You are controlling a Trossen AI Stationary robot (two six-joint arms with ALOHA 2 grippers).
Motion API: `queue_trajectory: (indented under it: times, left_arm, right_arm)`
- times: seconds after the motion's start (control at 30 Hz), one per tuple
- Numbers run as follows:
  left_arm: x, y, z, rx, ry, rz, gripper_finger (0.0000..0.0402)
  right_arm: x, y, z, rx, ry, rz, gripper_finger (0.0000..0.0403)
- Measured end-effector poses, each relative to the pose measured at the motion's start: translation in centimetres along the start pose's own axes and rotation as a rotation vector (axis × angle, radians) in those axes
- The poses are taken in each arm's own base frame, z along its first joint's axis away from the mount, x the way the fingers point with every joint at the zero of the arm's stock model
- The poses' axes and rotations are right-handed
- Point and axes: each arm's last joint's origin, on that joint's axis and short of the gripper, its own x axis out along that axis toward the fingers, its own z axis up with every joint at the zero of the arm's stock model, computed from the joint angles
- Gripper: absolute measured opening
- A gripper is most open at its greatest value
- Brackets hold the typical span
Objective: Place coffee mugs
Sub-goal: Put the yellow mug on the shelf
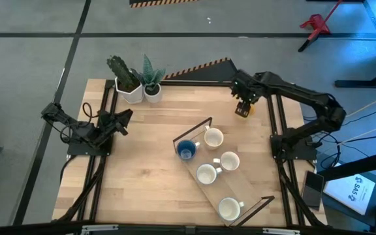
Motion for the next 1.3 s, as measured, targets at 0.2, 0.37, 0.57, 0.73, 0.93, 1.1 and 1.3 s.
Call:
queue_trajectory:
  times: [0.2,0.37,0.57,0.73,0.93,1.1,1.3]
  left_arm:
    - [0.0,0.0,0.0,0.0,0.0,0.0,0.0121]
    - [0.0,0.0,0.0,0.0,0.0,0.0,0.0121]
    - [0.0,0.0,0.0,0.0,0.0,0.0,0.0121]
    - [0.0,0.0,0.0,0.001,0.0,0.0,0.0121]
    - [0.0,0.0,0.0,0.001,0.0,0.0,0.0121]
    - [0.0,0.0,0.0,0.004,0.001,0.0,0.0121]
    - [0.0,0.0,0.0,0.005,0.001,0.0,0.0121]
  right_arm:
    - [0.7,0.2,0.2,0.038,0.04,0.022,0.0221]
    - [1.0,0.2,0.3,0.061,0.052,0.017,0.0221]
    - [2.2,0.5,-0.3,0.096,0.083,0.03,0.0221]
    - [4.0,1.0,-0.8,0.115,0.073,0.081,0.0221]
    - [4.4,1.0,-0.9,0.103,0.072,0.062,0.022]
    - [4.4,0.9,-0.9,0.088,0.073,0.045,0.0169]
    - [4.9,0.9,-0.8,0.031,0.09,0.086,0.0017]
